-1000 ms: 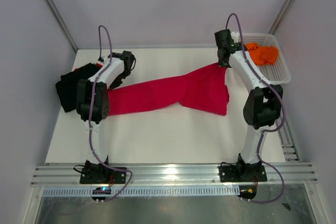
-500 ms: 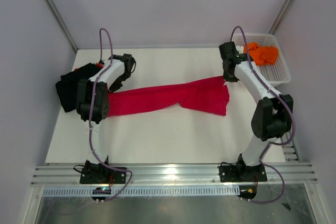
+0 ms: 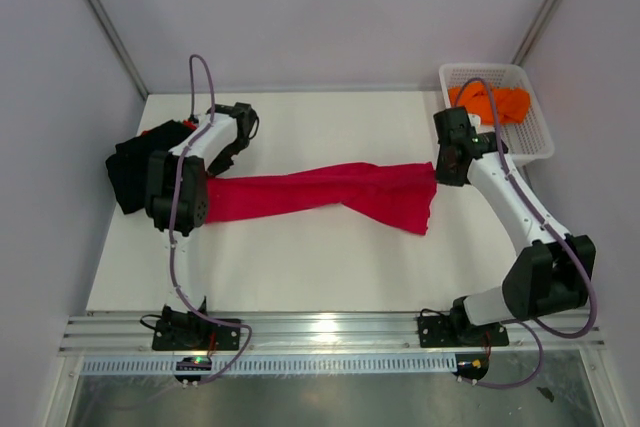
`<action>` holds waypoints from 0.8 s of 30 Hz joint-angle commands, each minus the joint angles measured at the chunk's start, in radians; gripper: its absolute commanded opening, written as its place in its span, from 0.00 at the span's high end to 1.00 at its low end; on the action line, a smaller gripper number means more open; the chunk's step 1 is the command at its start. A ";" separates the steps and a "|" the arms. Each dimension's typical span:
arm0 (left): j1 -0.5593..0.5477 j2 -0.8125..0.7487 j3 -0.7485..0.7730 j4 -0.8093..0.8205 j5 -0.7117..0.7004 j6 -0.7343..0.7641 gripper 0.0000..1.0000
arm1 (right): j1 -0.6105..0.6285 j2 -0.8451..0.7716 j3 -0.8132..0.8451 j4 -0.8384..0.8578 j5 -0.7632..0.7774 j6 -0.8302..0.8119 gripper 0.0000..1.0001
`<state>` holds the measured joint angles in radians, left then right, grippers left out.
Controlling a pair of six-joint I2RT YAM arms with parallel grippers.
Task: Fold and stack the t-shirts
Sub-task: Fold the other side of the tshirt into a rectangle
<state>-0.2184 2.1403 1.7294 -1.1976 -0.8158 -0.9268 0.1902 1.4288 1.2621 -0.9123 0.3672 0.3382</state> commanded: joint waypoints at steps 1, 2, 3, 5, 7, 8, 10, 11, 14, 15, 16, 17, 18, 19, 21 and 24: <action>0.011 -0.022 -0.001 -0.016 -0.032 0.009 1.00 | -0.012 -0.103 -0.001 -0.025 -0.020 0.041 0.97; 0.013 -0.022 0.001 -0.013 -0.031 0.013 1.00 | -0.012 -0.132 0.003 -0.033 -0.022 0.042 0.97; 0.013 -0.020 0.004 -0.013 -0.031 0.011 1.00 | -0.011 -0.143 0.019 -0.042 -0.024 0.044 0.97; 0.013 -0.019 0.012 -0.013 -0.022 0.011 1.00 | -0.012 -0.163 0.034 -0.063 -0.025 0.041 0.97; 0.013 -0.010 0.018 -0.016 -0.016 0.009 1.00 | -0.012 -0.182 0.052 -0.077 -0.021 0.041 0.97; 0.013 -0.007 0.025 -0.019 -0.017 0.009 1.00 | -0.012 -0.188 0.060 -0.089 -0.016 0.039 0.97; 0.013 0.001 0.035 -0.025 -0.016 0.008 1.00 | -0.012 -0.200 0.077 -0.100 -0.017 0.039 0.97; 0.013 0.003 0.044 -0.028 -0.017 0.008 1.00 | -0.012 -0.203 0.086 -0.114 -0.017 0.039 0.97; 0.011 0.007 0.061 -0.034 -0.022 0.009 1.00 | -0.012 -0.215 0.121 -0.140 -0.016 0.038 0.97; 0.013 0.006 0.062 -0.034 -0.019 0.008 1.00 | -0.012 -0.218 0.144 -0.145 -0.017 0.036 0.97; 0.011 0.010 0.067 -0.033 -0.017 0.008 1.00 | -0.012 -0.222 0.158 -0.152 -0.016 0.035 0.97; 0.011 0.013 0.073 -0.036 -0.016 0.009 1.00 | -0.011 -0.222 0.171 -0.166 -0.017 0.033 0.97; 0.013 0.015 0.078 -0.036 -0.014 0.008 1.00 | -0.012 -0.223 0.199 -0.175 -0.019 0.028 0.97; 0.013 0.020 0.085 -0.040 -0.011 0.005 1.00 | -0.011 -0.220 0.213 -0.192 -0.020 0.027 0.97; 0.011 0.027 0.090 -0.045 -0.008 0.002 1.00 | -0.012 -0.220 0.247 -0.209 -0.030 0.025 0.97; 0.011 0.036 0.094 -0.051 -0.003 -0.003 1.00 | -0.012 -0.226 0.254 -0.227 -0.043 0.022 0.97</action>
<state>-0.2184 2.1574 1.7893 -1.2232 -0.7868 -0.9298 0.1879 1.2385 1.4712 -1.0988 0.2897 0.3702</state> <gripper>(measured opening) 0.008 0.049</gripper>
